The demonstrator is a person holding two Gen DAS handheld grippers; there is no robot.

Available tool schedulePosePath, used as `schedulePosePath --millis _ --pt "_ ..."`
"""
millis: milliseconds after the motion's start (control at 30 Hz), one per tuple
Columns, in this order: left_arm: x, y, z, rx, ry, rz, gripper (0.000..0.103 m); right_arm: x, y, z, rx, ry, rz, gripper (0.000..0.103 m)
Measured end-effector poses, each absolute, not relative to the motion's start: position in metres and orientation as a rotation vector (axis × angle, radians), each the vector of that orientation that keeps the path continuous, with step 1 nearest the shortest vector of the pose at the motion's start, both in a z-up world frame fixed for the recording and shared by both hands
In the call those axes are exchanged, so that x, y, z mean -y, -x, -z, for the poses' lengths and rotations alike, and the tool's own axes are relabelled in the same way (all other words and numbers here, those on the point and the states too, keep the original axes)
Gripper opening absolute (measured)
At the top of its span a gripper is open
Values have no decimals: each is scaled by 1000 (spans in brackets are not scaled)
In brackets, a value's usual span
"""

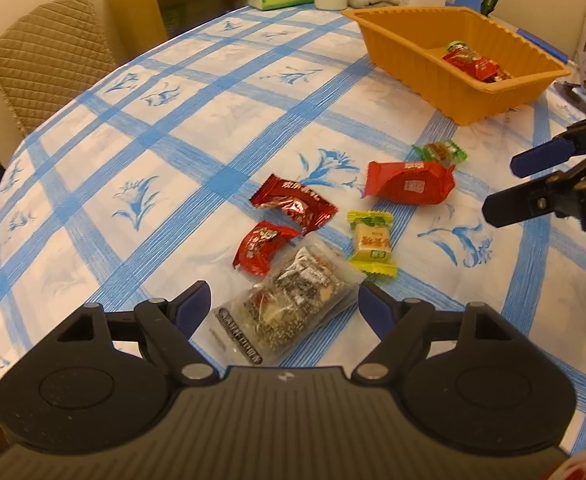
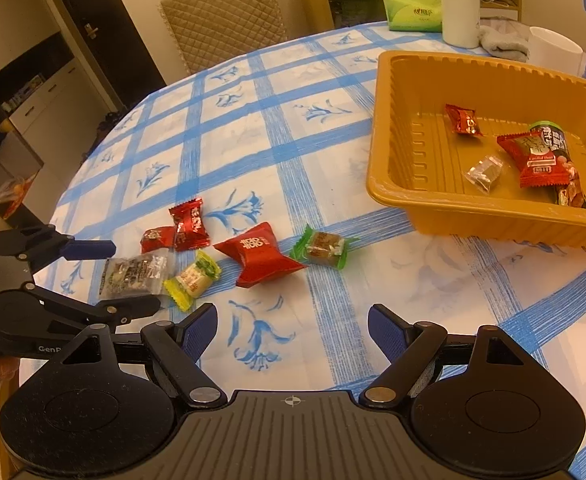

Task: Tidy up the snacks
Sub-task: 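Grasp the clear bag of mixed candies with the left gripper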

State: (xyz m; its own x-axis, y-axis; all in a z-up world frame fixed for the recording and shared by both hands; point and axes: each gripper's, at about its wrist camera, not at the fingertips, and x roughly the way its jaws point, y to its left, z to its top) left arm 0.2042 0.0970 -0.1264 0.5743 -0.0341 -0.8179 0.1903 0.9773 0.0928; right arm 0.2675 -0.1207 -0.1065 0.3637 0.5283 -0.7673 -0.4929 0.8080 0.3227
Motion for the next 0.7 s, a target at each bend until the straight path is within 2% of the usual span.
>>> schedulePosePath --millis 167,233,267,700 --pt "-96 -200 131 -977 -165 143 75 121 -268 108 -1009 -40 -658 83" --pt "-96 -195 129 -988 -121 141 71 122 -269 109 -1010 -41 -657 83" --pt "-96 -194 130 -1001 -95 148 63 122 -269 109 -1012 -43 -657 83" --pt "-95 -207 126 -1004 -16 60 62 122 -269 109 -1011 -42 -665 83"
